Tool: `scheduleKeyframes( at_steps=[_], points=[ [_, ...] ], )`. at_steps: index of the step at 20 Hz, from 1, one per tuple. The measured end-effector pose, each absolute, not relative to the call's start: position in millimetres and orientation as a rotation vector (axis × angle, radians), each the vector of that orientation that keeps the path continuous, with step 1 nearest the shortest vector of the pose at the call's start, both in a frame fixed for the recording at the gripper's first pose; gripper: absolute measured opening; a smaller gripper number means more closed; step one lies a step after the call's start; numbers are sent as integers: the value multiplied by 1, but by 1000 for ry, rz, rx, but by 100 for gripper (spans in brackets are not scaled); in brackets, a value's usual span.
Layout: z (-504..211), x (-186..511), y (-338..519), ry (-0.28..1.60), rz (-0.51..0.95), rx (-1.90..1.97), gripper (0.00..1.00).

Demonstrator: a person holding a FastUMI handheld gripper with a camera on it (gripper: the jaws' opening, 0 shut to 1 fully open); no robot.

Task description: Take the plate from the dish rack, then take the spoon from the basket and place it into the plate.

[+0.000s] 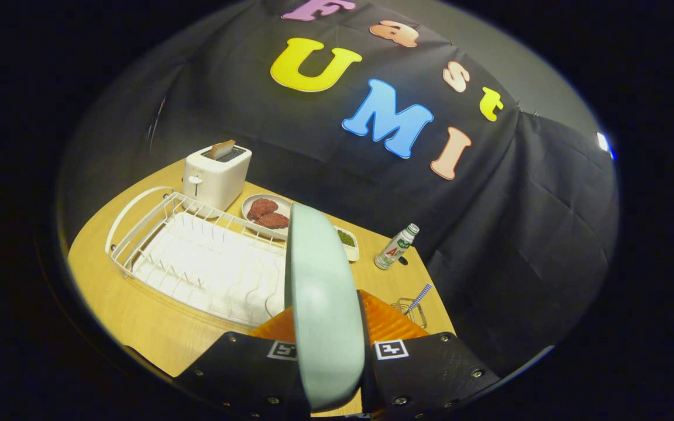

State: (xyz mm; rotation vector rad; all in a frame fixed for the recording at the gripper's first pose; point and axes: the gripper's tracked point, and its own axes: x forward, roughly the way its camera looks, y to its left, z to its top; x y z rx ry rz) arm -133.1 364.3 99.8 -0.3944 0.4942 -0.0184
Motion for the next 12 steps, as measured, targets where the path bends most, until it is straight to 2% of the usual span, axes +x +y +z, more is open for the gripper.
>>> scheduleKeyframes(
  at_steps=[12],
  points=[
    [15, -189, 347, 632, 71, -320, 31]
  ],
)
